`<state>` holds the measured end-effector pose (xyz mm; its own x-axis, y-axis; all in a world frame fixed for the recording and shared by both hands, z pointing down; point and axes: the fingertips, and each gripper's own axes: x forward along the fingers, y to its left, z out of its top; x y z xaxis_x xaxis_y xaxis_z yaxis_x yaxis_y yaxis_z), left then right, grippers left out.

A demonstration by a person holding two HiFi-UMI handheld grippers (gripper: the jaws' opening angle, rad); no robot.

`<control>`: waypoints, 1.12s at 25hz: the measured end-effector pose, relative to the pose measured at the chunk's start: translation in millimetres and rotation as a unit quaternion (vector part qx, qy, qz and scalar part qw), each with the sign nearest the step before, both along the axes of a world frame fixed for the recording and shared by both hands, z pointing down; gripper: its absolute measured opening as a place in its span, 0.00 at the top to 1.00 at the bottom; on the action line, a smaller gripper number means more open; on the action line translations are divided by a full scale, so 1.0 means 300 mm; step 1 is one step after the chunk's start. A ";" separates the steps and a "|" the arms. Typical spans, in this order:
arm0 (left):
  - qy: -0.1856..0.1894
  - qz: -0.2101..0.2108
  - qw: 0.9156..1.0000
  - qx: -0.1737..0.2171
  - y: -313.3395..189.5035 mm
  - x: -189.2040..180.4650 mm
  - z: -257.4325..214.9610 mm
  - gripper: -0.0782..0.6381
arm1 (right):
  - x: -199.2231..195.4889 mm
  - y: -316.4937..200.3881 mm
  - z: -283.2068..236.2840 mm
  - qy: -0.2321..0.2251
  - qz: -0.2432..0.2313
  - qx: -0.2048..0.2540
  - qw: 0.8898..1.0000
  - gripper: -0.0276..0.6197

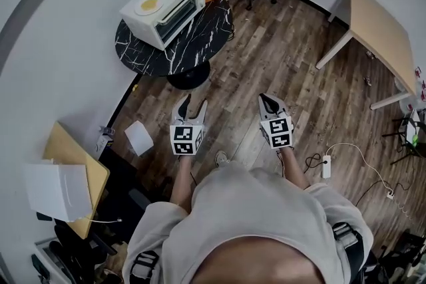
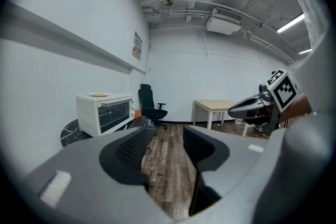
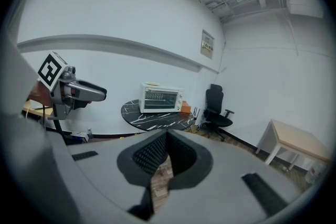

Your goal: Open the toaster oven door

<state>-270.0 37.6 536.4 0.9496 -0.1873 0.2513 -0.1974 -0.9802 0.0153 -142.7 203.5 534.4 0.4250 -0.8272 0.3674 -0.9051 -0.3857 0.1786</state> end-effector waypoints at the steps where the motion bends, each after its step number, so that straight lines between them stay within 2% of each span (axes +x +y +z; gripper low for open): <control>1: 0.001 0.002 1.000 0.000 -0.025 0.020 -0.002 0.58 | 0.018 -0.023 -0.003 0.002 0.002 0.000 1.000 0.94; 13: -0.001 0.022 1.000 0.003 -0.233 0.180 0.004 0.58 | 0.149 -0.219 0.004 0.005 0.016 -0.004 1.000 0.94; 28: -0.008 0.044 0.999 0.003 -0.278 0.311 0.038 0.58 | 0.260 -0.232 0.058 -0.005 0.043 -0.008 0.999 0.94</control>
